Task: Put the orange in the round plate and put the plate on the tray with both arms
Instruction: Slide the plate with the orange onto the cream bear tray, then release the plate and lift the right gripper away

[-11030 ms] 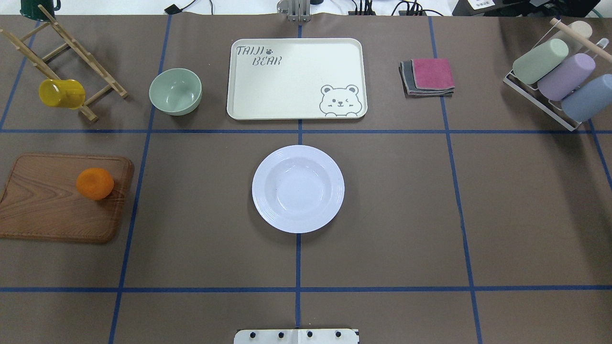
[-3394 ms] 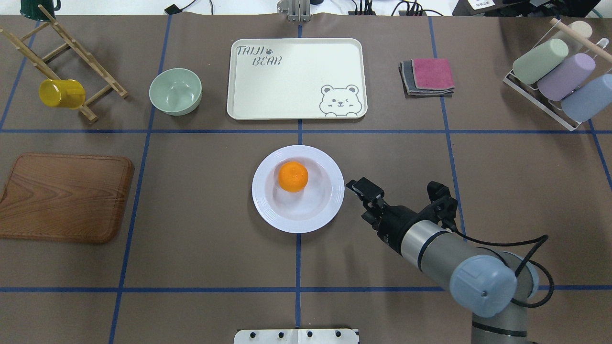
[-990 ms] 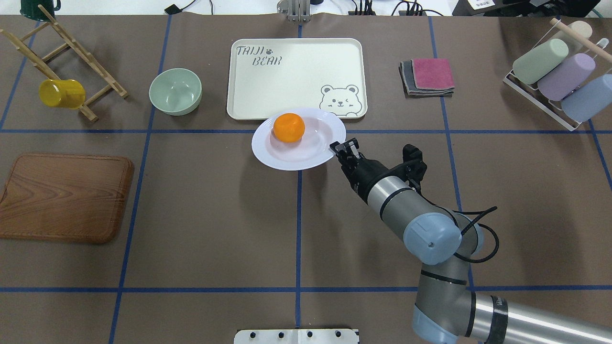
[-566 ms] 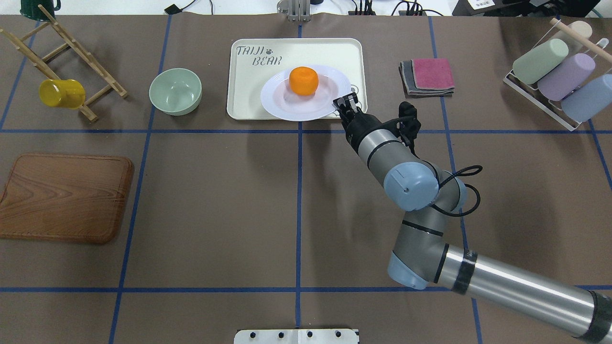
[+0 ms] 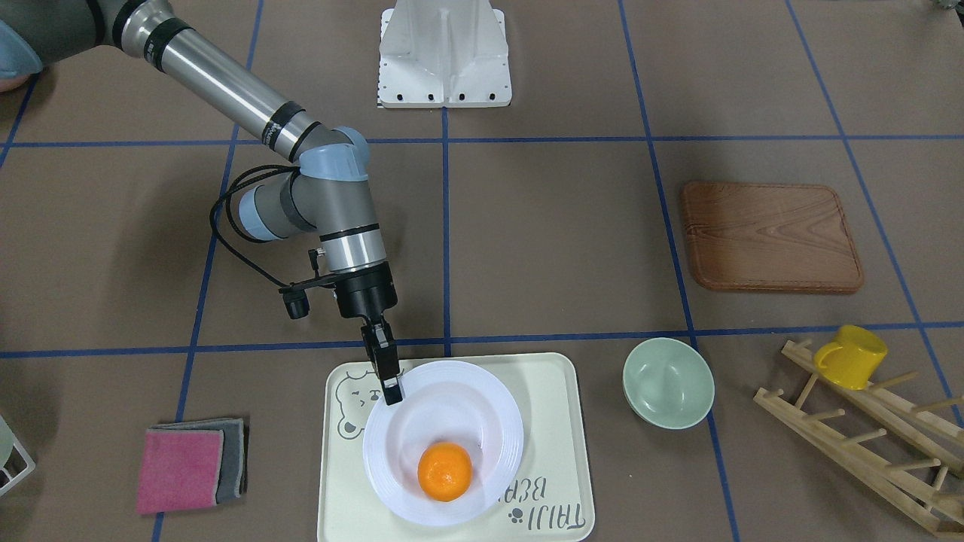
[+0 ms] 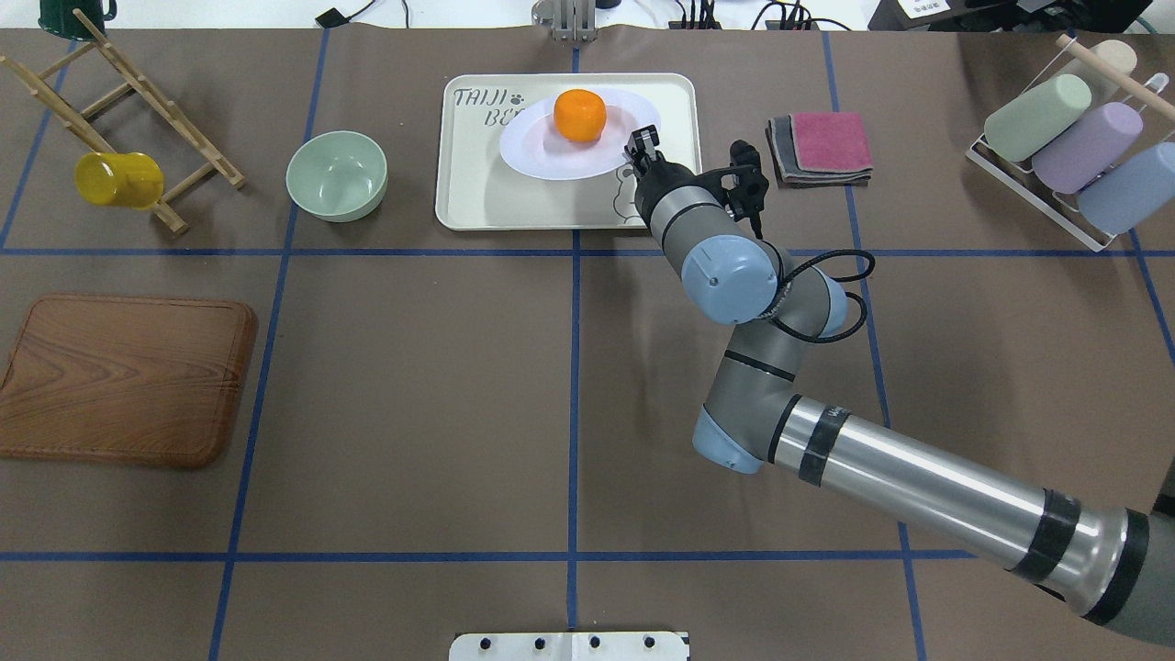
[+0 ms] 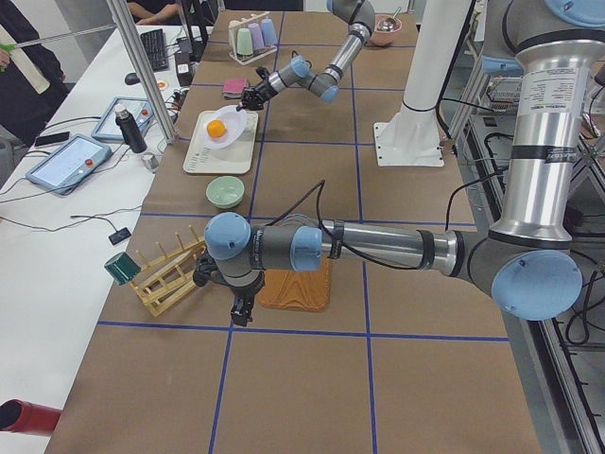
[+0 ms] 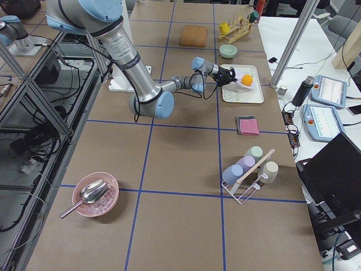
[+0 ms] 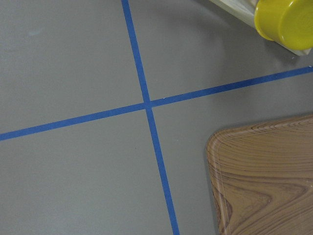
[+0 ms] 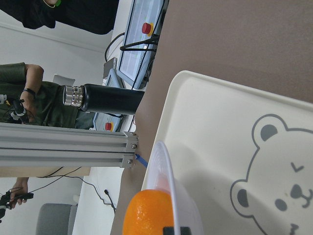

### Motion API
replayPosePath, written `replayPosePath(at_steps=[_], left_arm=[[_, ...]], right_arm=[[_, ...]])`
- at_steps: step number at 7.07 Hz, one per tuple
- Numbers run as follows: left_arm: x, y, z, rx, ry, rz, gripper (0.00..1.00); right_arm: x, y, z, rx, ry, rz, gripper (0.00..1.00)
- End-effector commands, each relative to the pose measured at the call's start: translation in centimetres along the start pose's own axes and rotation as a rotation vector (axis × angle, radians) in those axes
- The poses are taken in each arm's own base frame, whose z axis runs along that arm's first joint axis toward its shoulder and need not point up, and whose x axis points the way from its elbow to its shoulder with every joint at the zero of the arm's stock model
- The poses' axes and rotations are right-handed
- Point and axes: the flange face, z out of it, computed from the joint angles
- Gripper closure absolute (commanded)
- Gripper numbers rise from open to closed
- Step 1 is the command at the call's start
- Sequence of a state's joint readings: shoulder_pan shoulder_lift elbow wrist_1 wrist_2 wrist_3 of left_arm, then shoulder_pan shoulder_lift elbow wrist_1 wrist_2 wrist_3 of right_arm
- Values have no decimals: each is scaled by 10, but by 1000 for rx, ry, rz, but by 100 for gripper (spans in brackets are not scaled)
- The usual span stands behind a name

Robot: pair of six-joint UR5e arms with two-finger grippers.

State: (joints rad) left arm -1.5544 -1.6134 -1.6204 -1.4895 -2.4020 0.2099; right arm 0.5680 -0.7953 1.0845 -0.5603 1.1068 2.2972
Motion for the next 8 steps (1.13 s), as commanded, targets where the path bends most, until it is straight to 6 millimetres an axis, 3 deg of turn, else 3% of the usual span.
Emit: replayPosePath(at_steps=[1,2,3,5,6,7,8], left_arm=[[1,6,0,1,0,-1,1],[1,6,0,0,0,0,1],[0,7,0,0,0,0,1],[-9,27,14,-26,9,-13,1],[-4,17,4,1,6,-3,1],[-8,21,-3,16,1,-8,1],[-17,26,-19,47,-3,-22,1]], right_arm=[[-11,-11,-6,-42,13,-112,0],[-19,-53,-25,-130,45,-244,0],[-20,-114,-33,-192,138,-321,0],[-62,-210,-40,-285,349,-527,0],[-89,-261,-49,-329,456,-625,0],[-100,-316,-66,-390,525,-732,0],[-94,-389,-90,-444,558,-810,0]])
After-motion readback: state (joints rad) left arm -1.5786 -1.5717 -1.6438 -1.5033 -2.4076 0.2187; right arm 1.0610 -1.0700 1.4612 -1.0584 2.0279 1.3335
